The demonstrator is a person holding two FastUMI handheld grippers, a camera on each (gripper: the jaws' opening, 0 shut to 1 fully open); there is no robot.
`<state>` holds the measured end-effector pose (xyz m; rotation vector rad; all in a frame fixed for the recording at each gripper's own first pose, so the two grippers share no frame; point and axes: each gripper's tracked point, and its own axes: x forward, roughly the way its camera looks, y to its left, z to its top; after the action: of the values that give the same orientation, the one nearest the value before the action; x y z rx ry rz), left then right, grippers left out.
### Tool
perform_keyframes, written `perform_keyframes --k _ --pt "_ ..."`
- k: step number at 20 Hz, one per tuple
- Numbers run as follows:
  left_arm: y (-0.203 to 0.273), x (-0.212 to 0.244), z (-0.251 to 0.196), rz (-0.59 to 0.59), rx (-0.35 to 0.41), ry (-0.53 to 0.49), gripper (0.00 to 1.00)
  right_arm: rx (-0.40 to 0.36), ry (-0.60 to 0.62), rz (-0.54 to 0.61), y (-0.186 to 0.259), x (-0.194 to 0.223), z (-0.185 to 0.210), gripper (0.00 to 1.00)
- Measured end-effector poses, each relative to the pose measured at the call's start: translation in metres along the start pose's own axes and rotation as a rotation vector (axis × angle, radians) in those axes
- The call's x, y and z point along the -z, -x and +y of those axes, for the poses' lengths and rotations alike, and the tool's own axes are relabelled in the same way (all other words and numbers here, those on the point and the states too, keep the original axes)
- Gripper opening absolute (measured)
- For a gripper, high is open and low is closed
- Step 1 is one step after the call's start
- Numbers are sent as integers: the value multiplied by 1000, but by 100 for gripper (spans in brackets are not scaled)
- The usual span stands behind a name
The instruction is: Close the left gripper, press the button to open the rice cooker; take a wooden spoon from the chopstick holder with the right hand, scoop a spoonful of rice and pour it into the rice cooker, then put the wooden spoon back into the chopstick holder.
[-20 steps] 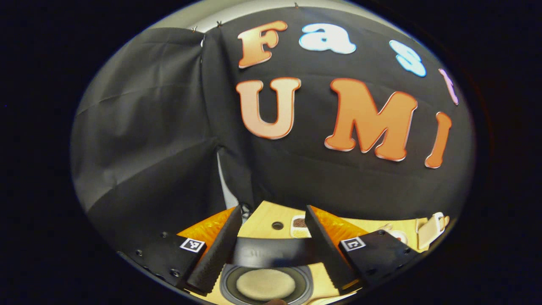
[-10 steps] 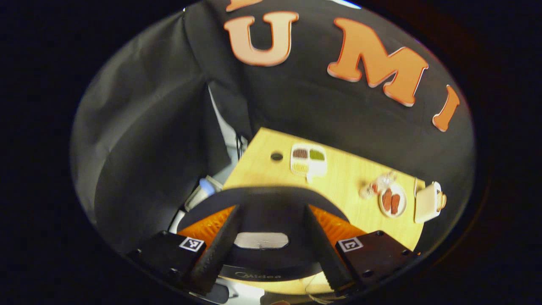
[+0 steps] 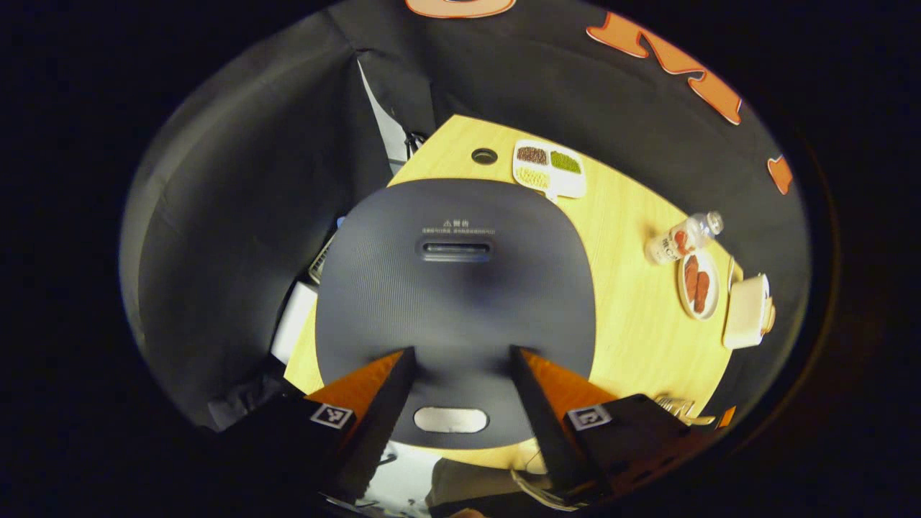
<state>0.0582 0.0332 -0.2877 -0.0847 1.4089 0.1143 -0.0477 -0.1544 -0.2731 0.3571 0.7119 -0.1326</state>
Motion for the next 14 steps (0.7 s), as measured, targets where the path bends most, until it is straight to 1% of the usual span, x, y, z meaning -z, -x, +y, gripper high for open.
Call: perform_keyframes --k 1,2,3,4,5,7,8,9,10,12,14 --pt "-4 10 -4 36 -1 1 96 -4 10 -3 0 -3 3 77" --pt "5 8 -5 2 1 3 97 -12 22 -8 1 -7 6 77" --pt "7 9 -7 6 7 6 98 -17 33 -16 2 -10 11 77" --pt "14 10 -6 -21 5 -3 96 -24 42 -26 2 -15 15 77" --pt "12 9 -6 -42 7 -15 97 -36 50 -37 3 -20 20 77" --pt "14 3 -3 -100 6 -43 94 -54 76 -58 5 -28 32 77" --pt "18 5 0 -128 -13 -47 95 -58 95 -72 5 -33 36 78" --pt "26 -1 1 -183 -22 -49 95 -63 115 -88 8 -39 41 80" --pt "36 -10 0 -255 -19 -53 95 -68 136 -110 10 -47 48 85" --pt "69 -31 -1 -435 -21 -73 95 -82 173 -165 17 -64 64 90" --pt "111 -42 -12 -630 4 -99 94 -105 210 -242 26 -83 88 92"
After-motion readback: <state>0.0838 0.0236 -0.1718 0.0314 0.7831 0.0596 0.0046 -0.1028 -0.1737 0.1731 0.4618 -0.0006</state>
